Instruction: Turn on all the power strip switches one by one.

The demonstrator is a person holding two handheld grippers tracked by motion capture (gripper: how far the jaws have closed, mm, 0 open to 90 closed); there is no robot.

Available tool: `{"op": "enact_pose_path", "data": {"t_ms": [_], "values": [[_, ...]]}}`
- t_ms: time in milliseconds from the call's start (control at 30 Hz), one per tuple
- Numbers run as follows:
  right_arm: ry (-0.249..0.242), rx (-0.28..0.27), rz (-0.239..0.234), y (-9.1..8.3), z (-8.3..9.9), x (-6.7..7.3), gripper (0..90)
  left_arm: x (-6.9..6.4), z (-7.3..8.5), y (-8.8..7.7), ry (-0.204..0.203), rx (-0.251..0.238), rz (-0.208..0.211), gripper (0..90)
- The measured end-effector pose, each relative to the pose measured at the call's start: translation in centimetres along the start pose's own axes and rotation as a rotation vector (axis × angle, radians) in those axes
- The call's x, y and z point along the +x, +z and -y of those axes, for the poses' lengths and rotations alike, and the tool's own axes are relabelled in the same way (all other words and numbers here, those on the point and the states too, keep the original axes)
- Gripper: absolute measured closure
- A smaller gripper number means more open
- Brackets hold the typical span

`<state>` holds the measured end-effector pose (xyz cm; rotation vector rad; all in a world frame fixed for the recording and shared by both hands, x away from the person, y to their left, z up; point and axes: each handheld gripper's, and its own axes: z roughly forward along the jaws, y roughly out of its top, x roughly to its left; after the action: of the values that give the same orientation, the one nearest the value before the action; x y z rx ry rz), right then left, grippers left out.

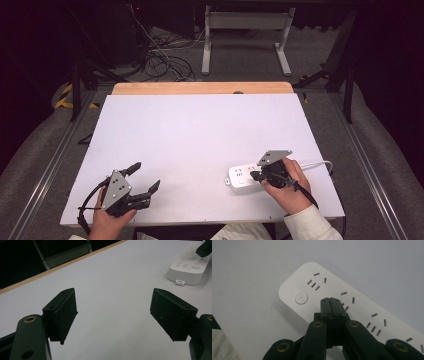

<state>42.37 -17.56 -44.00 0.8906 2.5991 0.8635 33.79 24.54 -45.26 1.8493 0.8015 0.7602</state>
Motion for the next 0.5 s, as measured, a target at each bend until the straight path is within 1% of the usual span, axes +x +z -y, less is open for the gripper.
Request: {"op": "enact_pose_path", "data": {"t_ms": [33,200,300,400,500], "values": [[-0.002,0.008,0.005,0.1,0.02,-0.02,90.0,0.0,0.0,0.0,0.001,0.0,0.0,22.1],[-0.003,0.023,0.002,0.31,-0.02,0.08,90.0,0.01,0.0,-0.01,0.0,0.0,-0.001,22.1],[-0.001,0.031,-0.008,0.34,-0.03,-0.03,90.0,-0.02,0.0,0.0,0.001,0.0,0.0,22.1],[-0.016,0.049,0.014,0.33,-0.16,0.08,90.0,-0.02,-0.01,-0.02,0.001,0.0,-0.001,22.1],[-0.014,0.054,0.011,0.39,-0.2,0.03,90.0,-0.01,-0.01,-0.06,0.004,-0.001,-0.002,22.1]]}}
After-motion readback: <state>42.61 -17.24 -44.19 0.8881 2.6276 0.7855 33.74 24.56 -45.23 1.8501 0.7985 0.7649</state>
